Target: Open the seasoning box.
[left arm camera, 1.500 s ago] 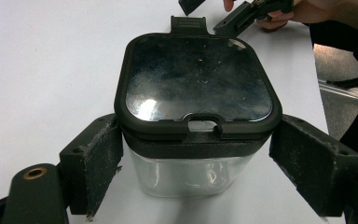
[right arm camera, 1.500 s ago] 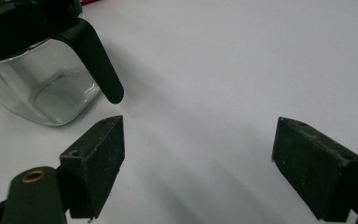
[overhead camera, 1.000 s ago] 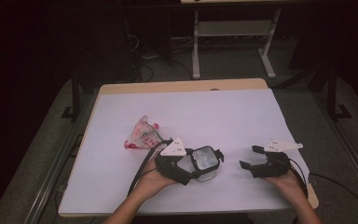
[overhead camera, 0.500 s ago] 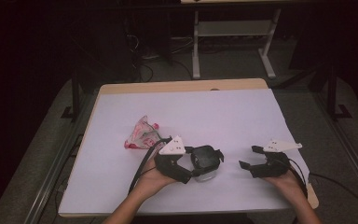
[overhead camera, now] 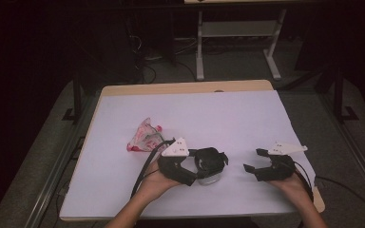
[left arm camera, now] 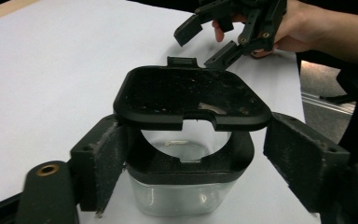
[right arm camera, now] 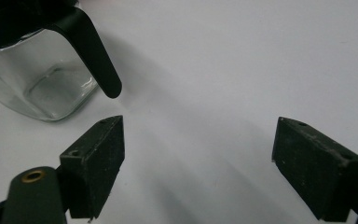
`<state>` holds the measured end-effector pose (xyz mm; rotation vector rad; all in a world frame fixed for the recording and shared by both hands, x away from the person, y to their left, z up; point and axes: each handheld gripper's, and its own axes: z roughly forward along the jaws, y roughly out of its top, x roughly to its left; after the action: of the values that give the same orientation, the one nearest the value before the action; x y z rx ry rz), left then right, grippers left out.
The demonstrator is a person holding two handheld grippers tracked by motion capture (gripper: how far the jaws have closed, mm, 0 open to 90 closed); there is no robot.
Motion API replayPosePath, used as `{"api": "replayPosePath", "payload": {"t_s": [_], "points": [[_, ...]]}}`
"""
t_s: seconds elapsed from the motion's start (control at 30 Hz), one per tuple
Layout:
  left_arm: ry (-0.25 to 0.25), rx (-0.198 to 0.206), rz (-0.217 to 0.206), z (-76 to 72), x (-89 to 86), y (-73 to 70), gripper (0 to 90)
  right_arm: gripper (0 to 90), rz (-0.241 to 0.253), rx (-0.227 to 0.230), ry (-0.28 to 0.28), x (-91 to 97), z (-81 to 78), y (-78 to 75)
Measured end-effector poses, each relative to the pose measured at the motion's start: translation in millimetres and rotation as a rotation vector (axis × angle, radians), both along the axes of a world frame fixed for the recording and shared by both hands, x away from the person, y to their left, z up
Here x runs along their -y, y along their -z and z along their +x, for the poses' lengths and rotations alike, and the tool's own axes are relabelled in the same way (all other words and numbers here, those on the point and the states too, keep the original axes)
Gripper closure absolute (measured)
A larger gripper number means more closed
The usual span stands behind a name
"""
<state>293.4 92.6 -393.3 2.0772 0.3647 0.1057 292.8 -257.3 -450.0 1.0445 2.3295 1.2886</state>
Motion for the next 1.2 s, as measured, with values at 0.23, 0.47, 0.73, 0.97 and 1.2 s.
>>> {"api": "replayPosePath", "payload": {"t_s": [0.23,0.47,0.73,0.97,1.2], "points": [[0.009,0.011,-0.003,-2.3,0.6,0.0,30.2,16.5,0.002,0.001,-0.001,0.1,0.1,0.0],[-0.014,0.020,-0.010,-1.6,-0.4,-1.3,50.3,16.5,0.003,0.000,-0.001,0.6,0.3,0.6],[-0.024,0.009,0.007,1.4,-0.3,-0.9,82.4,16.5,0.008,0.001,-0.001,0.5,0.2,0.2],[0.000,-0.017,-0.001,4.7,-2.7,-4.1,89.8,16.5,0.008,0.004,0.001,1.8,-0.7,-0.3],[0.038,-0.035,-0.008,6.4,-0.7,-7.2,89.9,16.5,0.008,0.004,0.001,1.8,-0.7,-0.2]]}}
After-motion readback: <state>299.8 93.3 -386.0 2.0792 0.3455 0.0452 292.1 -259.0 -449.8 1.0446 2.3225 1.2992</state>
